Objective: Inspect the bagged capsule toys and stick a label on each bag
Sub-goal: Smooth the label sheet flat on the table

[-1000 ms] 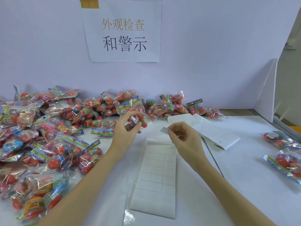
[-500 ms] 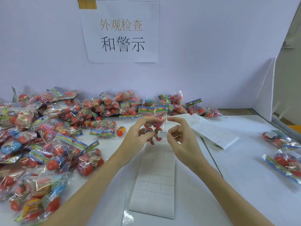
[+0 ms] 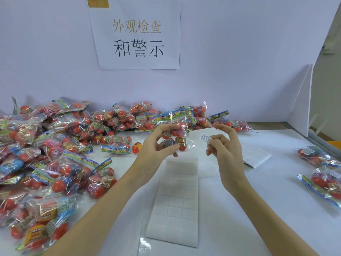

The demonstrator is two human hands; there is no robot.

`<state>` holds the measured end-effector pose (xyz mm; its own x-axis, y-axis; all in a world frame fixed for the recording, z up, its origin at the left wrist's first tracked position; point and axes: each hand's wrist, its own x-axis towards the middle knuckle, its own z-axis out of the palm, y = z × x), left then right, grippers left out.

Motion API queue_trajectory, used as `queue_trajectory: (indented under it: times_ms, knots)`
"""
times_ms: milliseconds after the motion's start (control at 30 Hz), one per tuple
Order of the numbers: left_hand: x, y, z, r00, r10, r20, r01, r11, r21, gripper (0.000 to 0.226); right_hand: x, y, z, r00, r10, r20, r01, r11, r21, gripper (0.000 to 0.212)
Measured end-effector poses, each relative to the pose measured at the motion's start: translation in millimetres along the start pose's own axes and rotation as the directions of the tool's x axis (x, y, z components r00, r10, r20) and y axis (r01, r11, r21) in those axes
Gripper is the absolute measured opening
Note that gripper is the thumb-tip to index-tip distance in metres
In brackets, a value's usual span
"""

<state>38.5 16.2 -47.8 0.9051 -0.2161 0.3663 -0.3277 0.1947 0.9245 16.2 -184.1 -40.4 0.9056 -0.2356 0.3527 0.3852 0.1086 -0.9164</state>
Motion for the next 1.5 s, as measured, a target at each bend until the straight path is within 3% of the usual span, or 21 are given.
queue_trajectory:
  times_ms: [200,333,667,800,1067,1167,1300,1400,1500]
  knots:
    - [-4,1,4,0.998,-0.014,0.061,0.005,0.990,0.140,0.055,-9,4,9,0.968,-0.082,0.235,0.129,0.973,-0.192,0.047]
    - [-5,1,5,0.996,-0.017,0.085,0.001,0.983,0.186,0.054,-11,8,8,0.944,-0.134,0.301,0.221,0.935,-0.277,0.050]
    - [-5,3,2,0.993,-0.024,0.116,0.004,0.984,0.176,0.060,-10,10,7,0.944,-0.139,0.298,0.229,0.928,-0.293,0.051]
    - [-5,4,2,0.993,-0.024,0.116,0.011,0.993,0.114,0.045,-10,11,8,0.943,-0.142,0.302,0.233,0.929,-0.289,0.050]
    - [-4,-3,6,0.999,0.037,0.020,-0.041,0.976,0.212,0.034,-11,12,9,0.950,-0.136,0.281,0.230,0.914,-0.333,0.048]
    - [-3,-4,5,0.998,0.062,0.029,-0.066,0.978,0.199,0.039,-11,12,9,0.974,-0.060,0.218,0.143,0.910,-0.390,0.040]
    - [-3,-3,8,0.997,0.068,0.047,-0.074,0.988,0.134,0.066,-10,7,10,0.945,0.177,0.276,-0.065,0.926,-0.371,0.023]
    - [-3,-2,9,0.996,0.055,0.066,-0.054,0.998,-0.020,0.086,-8,7,10,0.910,0.262,0.321,-0.216,0.961,-0.172,0.042]
    - [-3,0,8,0.997,0.046,0.064,-0.039,0.993,-0.110,0.092,-6,4,6,0.865,0.317,0.388,-0.340,0.940,-0.009,0.039]
